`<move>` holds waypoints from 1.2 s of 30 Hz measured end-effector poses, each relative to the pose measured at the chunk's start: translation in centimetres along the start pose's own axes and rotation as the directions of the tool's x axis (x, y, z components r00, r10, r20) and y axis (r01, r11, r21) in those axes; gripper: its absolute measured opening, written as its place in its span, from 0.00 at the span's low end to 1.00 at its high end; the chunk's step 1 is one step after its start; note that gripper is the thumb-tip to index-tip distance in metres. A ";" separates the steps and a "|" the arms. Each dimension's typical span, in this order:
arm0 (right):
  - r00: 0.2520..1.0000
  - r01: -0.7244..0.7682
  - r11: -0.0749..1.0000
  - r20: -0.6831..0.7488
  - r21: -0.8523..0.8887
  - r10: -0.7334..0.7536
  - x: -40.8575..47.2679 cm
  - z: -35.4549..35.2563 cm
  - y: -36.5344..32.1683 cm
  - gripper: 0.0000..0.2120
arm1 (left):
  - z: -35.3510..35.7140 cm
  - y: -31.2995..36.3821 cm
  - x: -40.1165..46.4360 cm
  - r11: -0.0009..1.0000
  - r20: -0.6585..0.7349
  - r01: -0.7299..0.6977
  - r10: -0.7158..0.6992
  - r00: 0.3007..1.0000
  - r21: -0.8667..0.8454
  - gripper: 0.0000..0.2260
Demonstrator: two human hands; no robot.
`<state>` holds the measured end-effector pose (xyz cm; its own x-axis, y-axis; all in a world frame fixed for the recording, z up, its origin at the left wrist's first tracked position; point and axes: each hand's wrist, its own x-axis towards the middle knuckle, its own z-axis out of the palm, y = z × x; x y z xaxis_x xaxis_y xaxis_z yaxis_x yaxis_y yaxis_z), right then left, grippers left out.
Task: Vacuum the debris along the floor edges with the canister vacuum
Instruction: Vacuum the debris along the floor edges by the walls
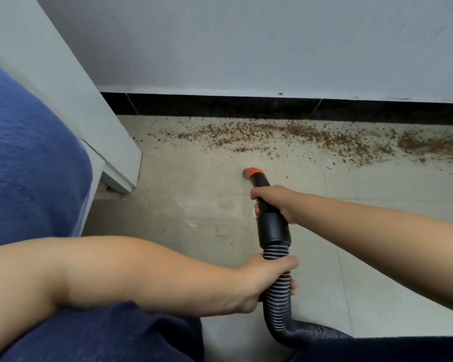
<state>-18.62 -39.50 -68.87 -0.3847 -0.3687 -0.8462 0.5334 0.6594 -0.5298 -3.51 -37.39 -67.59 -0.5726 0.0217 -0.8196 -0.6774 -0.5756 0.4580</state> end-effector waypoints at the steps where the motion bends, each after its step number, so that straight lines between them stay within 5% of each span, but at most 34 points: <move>1: 1.000 0.005 1.000 0.020 -0.020 -0.004 0.1 0.7 -0.3 0.11 | -0.4 0.3 -0.2 1.000 -0.012 0.014 -0.014 1.000 0.000 0.06; 13: 0.993 0.062 0.996 0.099 -0.059 -0.056 2.3 6.0 -2.9 0.08 | -5.1 1.6 -0.1 0.998 -0.116 0.012 -0.018 0.993 -0.054 0.06; 26: 0.955 -0.059 0.953 -0.262 0.296 0.140 2.2 -4.8 -2.2 0.11 | -1.5 5.4 3.3 0.993 0.120 0.020 -0.034 0.992 0.118 0.08; 29: 0.951 -0.041 0.973 -0.290 0.228 0.108 2.8 -4.5 -3.5 0.12 | -1.6 6.4 3.6 0.998 0.097 0.028 -0.034 0.995 0.063 0.08; 36: 0.995 -0.030 0.997 -0.095 -0.071 0.023 2.9 0.9 -4.0 0.09 | -1.5 3.5 1.7 0.994 -0.038 0.014 -0.018 0.999 -0.112 0.07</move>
<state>-21.15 -43.80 -69.30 -0.4420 -0.2896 -0.8490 0.4897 0.7151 -0.4988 -6.18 -40.55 -67.94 -0.5423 0.0013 -0.8402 -0.6292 -0.6633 0.4051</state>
